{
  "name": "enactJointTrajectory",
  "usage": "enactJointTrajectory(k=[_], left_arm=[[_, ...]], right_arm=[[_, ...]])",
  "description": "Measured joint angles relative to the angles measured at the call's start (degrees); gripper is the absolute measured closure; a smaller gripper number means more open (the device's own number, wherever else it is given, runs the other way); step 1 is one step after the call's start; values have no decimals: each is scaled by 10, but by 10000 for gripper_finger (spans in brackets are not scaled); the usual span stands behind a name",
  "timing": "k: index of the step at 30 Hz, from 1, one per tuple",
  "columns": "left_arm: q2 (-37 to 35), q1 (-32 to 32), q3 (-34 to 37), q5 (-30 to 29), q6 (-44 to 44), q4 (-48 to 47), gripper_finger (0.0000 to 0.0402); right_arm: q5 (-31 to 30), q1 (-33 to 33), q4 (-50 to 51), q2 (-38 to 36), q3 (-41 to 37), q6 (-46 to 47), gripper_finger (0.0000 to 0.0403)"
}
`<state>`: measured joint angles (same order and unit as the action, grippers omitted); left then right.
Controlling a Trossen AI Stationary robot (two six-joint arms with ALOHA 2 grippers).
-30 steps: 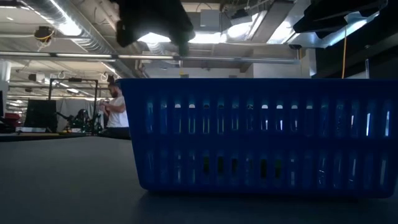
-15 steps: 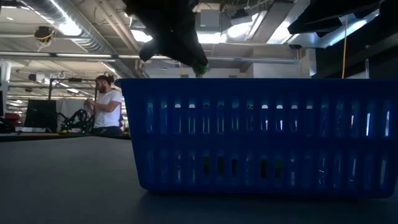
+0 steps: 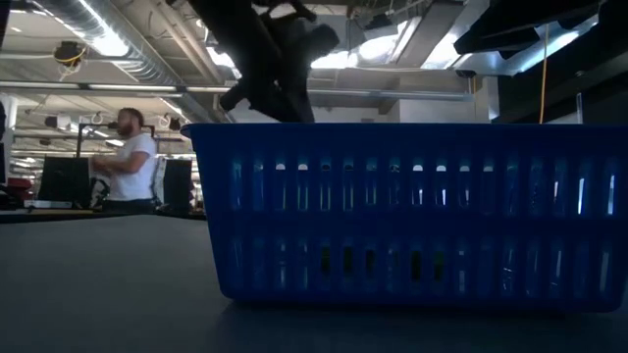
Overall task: Sort produce into baskets
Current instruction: Put the green mushroom into the green bin
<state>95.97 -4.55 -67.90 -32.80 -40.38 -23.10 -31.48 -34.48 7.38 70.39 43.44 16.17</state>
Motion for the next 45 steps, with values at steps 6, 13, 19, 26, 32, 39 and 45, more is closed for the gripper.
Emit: enactJointTrajectory(k=[6,13,19,26,32,39,45], left_arm=[[43,6,0,0,-16,1,339],[86,6,0,2,-47,18,339],[87,6,0,4,-71,19,339],[85,6,0,4,-61,22,339],[85,6,0,4,-58,27,339],[85,6,0,9,-58,27,339],[85,6,0,24,-58,27,329]], right_arm=[[2,0,0,0,0,0,251],[6,0,0,0,0,0,251],[6,0,0,0,0,0,251],[6,0,0,0,0,-1,251],[6,0,0,0,0,-1,251],[6,0,0,0,0,-1,251],[6,0,0,0,0,-1,251]])
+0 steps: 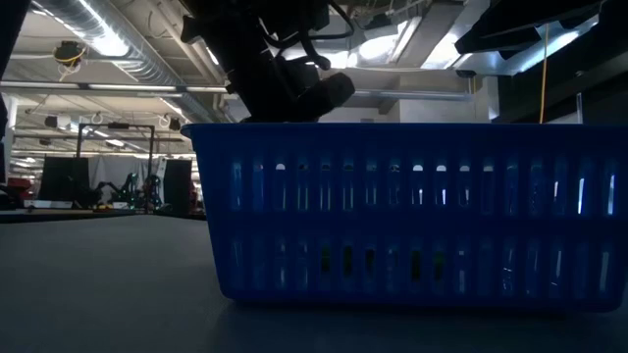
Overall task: Sort produce into baskets
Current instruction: Put the green mushroom into the green bin, then put the red chili pepper into the yellow bin
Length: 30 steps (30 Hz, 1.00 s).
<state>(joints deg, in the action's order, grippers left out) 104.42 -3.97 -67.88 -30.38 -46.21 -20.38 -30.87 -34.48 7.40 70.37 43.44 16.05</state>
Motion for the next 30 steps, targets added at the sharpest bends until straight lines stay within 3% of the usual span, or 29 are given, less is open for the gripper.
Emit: enactJointTrajectory(k=[7,11,23,30], left_arm=[[-1,3,0,41,5,0,247],[-14,-3,0,42,18,-1,220],[-102,-105,0,43,72,-20,222],[-139,-187,0,43,30,-97,224]], right_arm=[[0,0,0,0,0,0,251],[0,0,0,0,0,0,251],[0,0,0,0,0,0,251],[0,0,0,0,0,0,251]])
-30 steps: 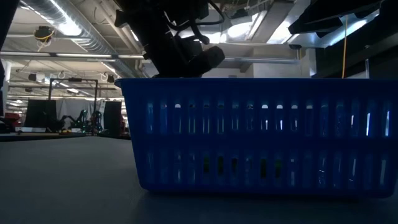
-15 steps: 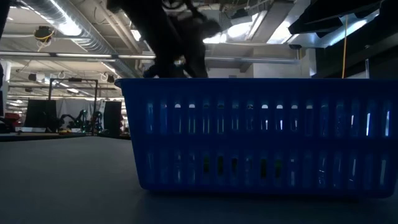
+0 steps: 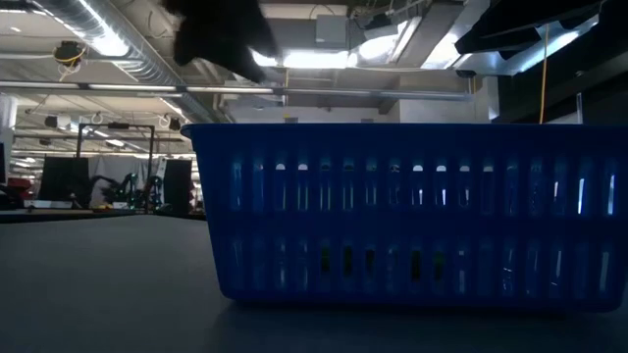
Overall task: Sort produce into baskets
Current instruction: Put the red chili pepper into the yellow bin
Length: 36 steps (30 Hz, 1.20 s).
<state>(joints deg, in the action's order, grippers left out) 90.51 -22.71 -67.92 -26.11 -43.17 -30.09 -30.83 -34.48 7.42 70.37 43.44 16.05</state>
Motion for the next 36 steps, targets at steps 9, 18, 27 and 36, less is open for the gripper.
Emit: enactJointTrajectory(k=[9,18,27,36], left_arm=[[-8,-112,0,19,-70,-70,224],[-8,-198,0,53,-202,-140,224],[-6,-273,0,105,-475,-204,224],[28,-331,0,136,-748,-232,224]], right_arm=[[0,0,0,0,0,0,251],[0,0,0,0,0,0,251],[0,0,0,0,0,0,251],[0,0,0,0,0,0,251]])
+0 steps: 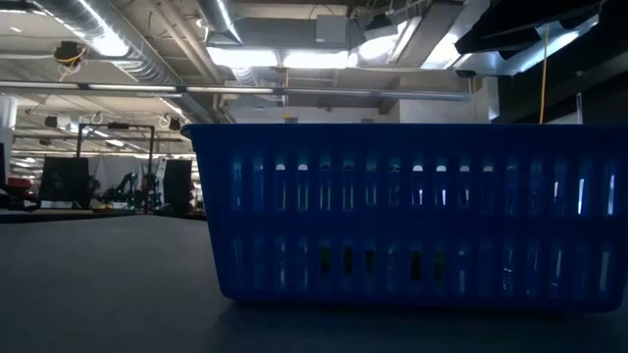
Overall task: Sort produce into baskets
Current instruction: Put the red chili pepper into the yellow bin
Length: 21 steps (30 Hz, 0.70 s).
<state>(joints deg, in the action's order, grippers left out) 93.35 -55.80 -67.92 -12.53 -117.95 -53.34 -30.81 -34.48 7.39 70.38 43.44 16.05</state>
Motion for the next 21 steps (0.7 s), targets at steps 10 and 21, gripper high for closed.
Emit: enactJointTrajectory(k=[10,21], left_arm=[[63,-24,0,81,-107,-11,224],[116,-26,0,106,-135,-65,224]], right_arm=[[-7,0,-14,0,0,0,251],[13,0,-14,0,0,0,251]])
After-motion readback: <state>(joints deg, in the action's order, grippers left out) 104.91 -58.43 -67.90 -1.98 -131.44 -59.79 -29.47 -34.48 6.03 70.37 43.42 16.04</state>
